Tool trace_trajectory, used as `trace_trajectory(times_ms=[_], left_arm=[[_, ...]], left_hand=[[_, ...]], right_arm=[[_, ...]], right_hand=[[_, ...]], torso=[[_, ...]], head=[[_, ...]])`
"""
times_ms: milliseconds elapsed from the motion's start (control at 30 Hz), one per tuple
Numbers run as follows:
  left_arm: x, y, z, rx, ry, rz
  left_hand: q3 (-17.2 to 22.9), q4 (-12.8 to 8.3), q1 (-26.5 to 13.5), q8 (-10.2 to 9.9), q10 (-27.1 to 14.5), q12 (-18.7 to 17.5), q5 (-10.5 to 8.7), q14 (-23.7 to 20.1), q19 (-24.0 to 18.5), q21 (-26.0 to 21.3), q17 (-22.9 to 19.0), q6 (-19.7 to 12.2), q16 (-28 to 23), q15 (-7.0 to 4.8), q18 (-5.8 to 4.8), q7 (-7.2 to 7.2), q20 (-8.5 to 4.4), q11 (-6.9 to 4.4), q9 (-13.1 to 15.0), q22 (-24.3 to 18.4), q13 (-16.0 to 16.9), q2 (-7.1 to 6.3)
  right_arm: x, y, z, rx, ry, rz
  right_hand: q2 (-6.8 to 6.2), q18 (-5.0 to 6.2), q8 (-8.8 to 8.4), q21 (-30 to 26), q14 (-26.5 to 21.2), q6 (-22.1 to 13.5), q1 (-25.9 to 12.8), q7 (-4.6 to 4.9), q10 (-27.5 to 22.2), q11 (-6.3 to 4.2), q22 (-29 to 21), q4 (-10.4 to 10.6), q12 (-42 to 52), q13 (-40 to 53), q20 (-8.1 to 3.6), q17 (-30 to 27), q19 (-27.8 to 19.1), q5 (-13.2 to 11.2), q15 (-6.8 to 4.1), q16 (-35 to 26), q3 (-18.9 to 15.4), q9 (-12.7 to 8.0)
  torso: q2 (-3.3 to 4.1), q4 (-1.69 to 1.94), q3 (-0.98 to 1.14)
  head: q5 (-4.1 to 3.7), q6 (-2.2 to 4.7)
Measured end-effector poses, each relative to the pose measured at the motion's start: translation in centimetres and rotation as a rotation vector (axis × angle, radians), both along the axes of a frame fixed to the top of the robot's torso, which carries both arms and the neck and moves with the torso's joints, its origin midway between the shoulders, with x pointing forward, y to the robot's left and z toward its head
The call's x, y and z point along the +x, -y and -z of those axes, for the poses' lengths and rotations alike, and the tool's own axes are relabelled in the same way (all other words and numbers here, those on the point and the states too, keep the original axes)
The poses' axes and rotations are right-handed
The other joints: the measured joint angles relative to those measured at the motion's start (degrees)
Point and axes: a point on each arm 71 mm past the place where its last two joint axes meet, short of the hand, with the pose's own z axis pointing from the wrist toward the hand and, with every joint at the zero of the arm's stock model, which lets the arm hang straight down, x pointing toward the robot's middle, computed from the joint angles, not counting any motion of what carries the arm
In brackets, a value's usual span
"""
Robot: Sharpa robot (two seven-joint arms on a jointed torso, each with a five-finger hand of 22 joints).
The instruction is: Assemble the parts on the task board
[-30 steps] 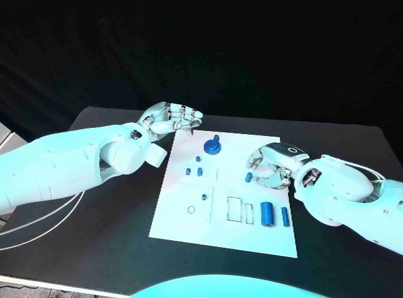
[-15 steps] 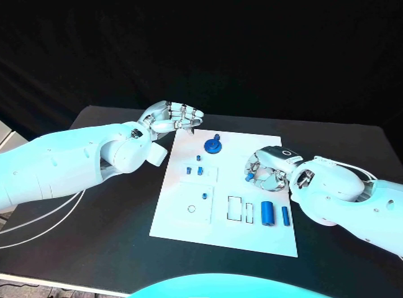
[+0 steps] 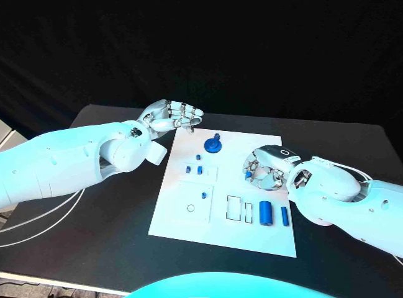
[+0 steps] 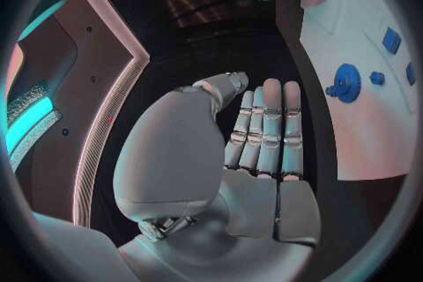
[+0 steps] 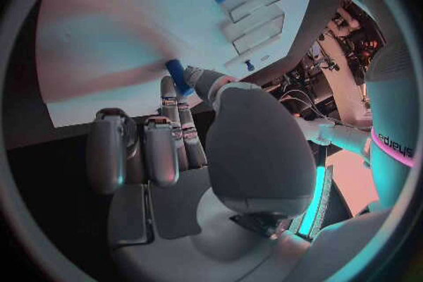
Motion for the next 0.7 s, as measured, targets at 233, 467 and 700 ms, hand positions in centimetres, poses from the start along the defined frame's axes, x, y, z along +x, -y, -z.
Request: trace_trajectory(times_ms=[233,467,700], left_arm=[[0.0,0.0,0.0,0.000,-0.001,0.000],[0.0,0.0,0.0,0.000,-0.002,0.000],[0.1,0.0,0.0,0.001,-0.002,-0.001]], left_hand=[[0.00,0.00,0.00,0.02,0.00,0.00,0.00,0.00,0.00,0.00,0.00,0.00,0.00,0.00,0.00,0.00,0.00,0.00,0.00,0.00,-0.01,0.00],[0.00,0.00,0.00,0.22,0.00,0.00,0.00,0.00,0.00,0.00,-0.05,0.00,0.00,0.00,0.00,0.00,0.00,0.00,0.00,0.00,-0.08,0.00],[-0.16,-0.16,0.00,0.22,0.00,0.00,0.00,0.00,0.00,0.00,-0.05,0.00,0.00,0.00,0.00,0.00,0.00,0.00,0.00,0.00,-0.08,0.00]], right_arm=[[-0.2,-0.1,-0.3,0.035,0.024,0.014],[-0.7,0.3,-0.9,0.087,0.035,0.030],[-1.4,0.3,-2.6,0.159,0.035,0.035]], right_hand=[[0.62,-0.90,1.52,2.73,-0.02,2.20,0.62,-0.74,2.50,-0.39,0.00,-1.53,-0.34,0.64,-0.63,-0.17,0.00,0.69,-1.05,0.00,1.53,0.97],[1.06,-0.91,2.86,4.34,0.00,2.43,0.62,-0.82,2.96,0.08,0.00,-2.35,-0.72,1.40,-1.06,0.05,0.03,1.15,-1.44,-0.01,2.33,1.04],[1.29,-0.91,3.00,4.34,0.00,2.42,0.39,-0.84,3.18,0.30,0.04,-2.94,-0.63,1.44,-1.05,0.05,0.02,1.15,-1.44,-0.01,2.91,1.04]], torso=[[-0.04,0.00,-0.07],[-0.09,0.03,-0.08],[-0.16,0.00,-0.11]], head=[[-0.05,-0.02],[-0.10,0.09],[0.09,0.14]])
